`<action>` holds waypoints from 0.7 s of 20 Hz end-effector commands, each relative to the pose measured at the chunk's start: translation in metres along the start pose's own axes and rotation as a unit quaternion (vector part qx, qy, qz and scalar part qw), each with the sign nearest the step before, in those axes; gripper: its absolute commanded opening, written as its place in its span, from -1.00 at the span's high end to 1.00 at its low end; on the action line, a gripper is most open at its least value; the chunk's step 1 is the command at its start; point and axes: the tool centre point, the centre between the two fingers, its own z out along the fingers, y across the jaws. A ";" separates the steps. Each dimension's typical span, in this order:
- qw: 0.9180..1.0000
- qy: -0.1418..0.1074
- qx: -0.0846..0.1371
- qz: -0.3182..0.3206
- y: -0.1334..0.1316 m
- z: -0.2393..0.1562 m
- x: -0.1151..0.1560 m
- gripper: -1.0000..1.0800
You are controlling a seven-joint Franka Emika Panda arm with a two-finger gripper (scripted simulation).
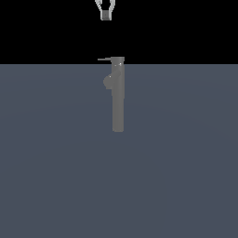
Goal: Turn on the faucet by rotating a designated handle.
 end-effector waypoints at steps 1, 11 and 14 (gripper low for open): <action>1.000 0.000 -0.001 0.003 -0.003 0.016 0.019 1.00; 1.000 -0.002 -0.004 0.014 -0.013 0.077 0.076 1.00; 1.000 -0.003 -0.005 0.016 -0.015 0.090 0.085 1.00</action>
